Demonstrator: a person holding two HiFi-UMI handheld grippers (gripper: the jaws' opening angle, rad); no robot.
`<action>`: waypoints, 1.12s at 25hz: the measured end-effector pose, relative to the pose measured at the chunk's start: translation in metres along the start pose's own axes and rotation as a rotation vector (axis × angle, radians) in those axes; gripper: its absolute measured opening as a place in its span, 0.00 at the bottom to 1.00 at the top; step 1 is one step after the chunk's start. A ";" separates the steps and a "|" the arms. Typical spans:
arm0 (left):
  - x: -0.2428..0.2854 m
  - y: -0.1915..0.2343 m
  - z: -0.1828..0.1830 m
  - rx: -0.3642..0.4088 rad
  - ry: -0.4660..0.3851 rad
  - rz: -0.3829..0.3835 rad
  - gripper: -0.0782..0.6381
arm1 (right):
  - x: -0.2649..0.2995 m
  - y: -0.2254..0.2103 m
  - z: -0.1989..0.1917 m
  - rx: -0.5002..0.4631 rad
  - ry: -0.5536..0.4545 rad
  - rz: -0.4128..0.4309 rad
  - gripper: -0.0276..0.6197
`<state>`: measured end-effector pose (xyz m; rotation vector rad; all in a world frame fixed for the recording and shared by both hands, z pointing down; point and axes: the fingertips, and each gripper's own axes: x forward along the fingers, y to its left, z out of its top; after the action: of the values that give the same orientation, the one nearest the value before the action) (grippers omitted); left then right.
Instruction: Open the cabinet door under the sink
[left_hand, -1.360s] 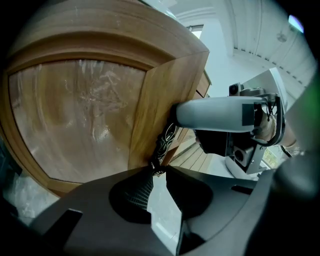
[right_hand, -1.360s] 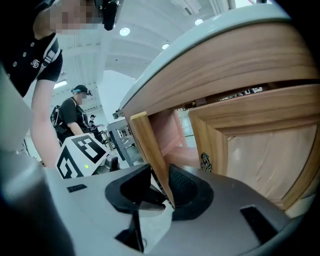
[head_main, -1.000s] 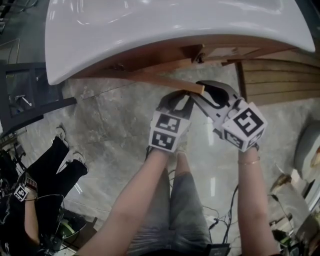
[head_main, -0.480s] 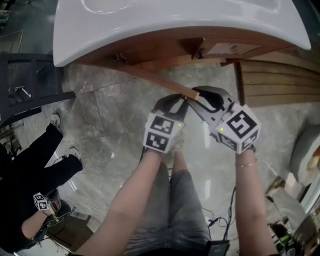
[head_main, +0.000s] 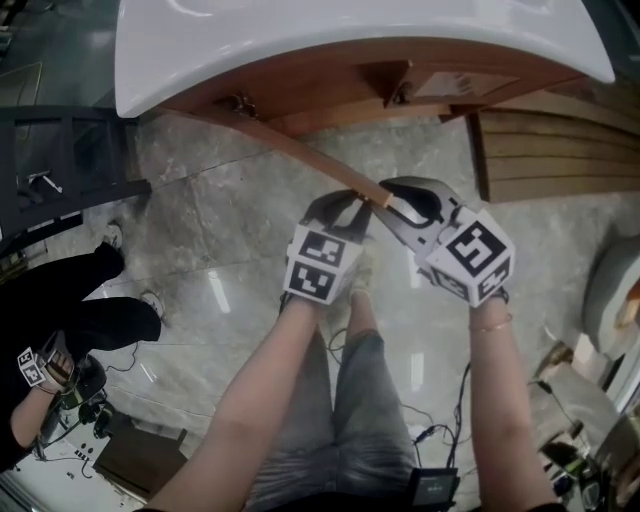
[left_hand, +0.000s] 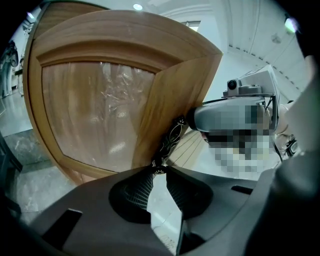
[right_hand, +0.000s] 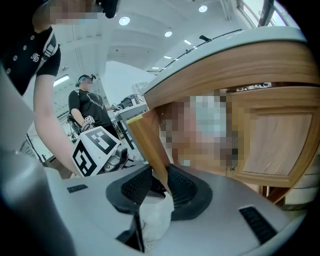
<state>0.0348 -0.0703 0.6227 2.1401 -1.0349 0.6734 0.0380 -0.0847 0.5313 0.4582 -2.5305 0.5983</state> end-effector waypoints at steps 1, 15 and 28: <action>-0.002 -0.001 -0.003 0.002 0.011 -0.003 0.23 | 0.000 0.003 -0.001 0.003 0.004 0.006 0.20; -0.049 0.006 -0.053 0.068 0.078 -0.049 0.23 | 0.015 0.069 -0.021 0.051 0.011 0.066 0.20; -0.082 0.026 -0.083 0.065 0.102 -0.030 0.23 | 0.039 0.111 -0.027 0.060 0.028 0.118 0.20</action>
<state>-0.0451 0.0182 0.6297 2.1487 -0.9371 0.8031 -0.0303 0.0141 0.5370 0.3207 -2.5314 0.7215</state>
